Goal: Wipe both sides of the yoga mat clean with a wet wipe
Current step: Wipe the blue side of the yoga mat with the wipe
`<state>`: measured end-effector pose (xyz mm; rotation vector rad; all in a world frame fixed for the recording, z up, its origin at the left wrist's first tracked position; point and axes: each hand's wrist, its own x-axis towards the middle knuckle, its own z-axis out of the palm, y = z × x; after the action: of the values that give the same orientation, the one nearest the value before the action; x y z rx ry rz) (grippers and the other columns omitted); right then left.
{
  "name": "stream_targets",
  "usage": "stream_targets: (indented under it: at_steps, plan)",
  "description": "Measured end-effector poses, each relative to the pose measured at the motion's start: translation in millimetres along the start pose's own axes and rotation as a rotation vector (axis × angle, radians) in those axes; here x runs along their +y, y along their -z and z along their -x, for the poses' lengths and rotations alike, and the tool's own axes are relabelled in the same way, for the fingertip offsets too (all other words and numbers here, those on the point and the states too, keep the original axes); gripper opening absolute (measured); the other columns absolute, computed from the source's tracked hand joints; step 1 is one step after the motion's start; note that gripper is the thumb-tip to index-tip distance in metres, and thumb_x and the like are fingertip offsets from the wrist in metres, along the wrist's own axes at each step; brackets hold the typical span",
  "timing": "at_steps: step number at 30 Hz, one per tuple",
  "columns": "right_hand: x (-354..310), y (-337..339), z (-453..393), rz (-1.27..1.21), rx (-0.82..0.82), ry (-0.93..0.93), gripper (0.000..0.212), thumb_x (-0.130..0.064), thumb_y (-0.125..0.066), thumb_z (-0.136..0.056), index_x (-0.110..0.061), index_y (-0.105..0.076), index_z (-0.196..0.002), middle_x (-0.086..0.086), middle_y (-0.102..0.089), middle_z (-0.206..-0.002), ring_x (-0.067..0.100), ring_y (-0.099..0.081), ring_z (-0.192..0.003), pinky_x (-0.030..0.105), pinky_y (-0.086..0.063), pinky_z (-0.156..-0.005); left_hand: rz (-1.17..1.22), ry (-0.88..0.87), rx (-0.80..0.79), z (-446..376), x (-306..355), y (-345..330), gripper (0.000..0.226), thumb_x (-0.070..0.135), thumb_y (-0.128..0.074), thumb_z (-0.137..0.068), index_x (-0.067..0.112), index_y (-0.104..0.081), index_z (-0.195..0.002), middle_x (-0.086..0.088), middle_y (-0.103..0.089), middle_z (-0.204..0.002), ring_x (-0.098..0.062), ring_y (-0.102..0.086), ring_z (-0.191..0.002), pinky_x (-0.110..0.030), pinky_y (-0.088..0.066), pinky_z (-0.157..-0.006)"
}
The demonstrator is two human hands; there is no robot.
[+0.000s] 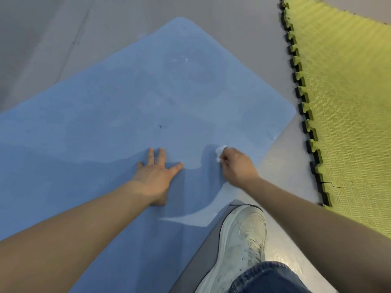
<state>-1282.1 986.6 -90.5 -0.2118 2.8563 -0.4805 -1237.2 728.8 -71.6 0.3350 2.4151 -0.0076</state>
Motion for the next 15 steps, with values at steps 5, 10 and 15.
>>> stream_targets:
  at_steps: [5, 10, 15]
  plan:
    - [-67, -36, 84, -0.127, -0.188, 0.460, 0.017, -0.008, -0.060, -0.078, -0.018, -0.053, -0.089, 0.006, -0.059, -0.080, 0.029, -0.056, -0.073, 0.030, -0.041, -0.064, 0.065, -0.053, -0.013, 4, 9, -1, 0.096, 0.018, -0.059, -0.088, 0.028, 0.002, -0.161, 0.001, 0.026, -0.164, -0.038, 0.019, -0.152, -0.058, -0.021, -0.120]
    - [-59, -28, 66, -0.016, -0.338, 0.485, 0.015, -0.013, -0.058, -0.086, -0.014, -0.064, -0.100, 0.007, -0.062, -0.092, 0.027, -0.059, -0.086, 0.032, -0.046, -0.075, 0.104, -0.063, -0.049, 5, 3, -5, 0.100, 0.014, -0.062, -0.085, 0.027, 0.003, -0.160, 0.005, 0.026, -0.165, -0.034, 0.022, -0.152, -0.058, -0.016, -0.122]
    - [-32, 5, 14, 0.073, -0.244, 0.029, 0.017, -0.017, -0.057, -0.092, -0.019, -0.063, -0.108, 0.006, -0.062, -0.110, 0.029, -0.059, -0.106, 0.030, -0.045, -0.087, 0.133, -0.084, -0.086, 3, -1, 0, 0.097, 0.018, -0.062, -0.085, 0.032, -0.002, -0.160, 0.010, 0.024, -0.165, -0.031, 0.020, -0.152, -0.054, -0.019, -0.122]
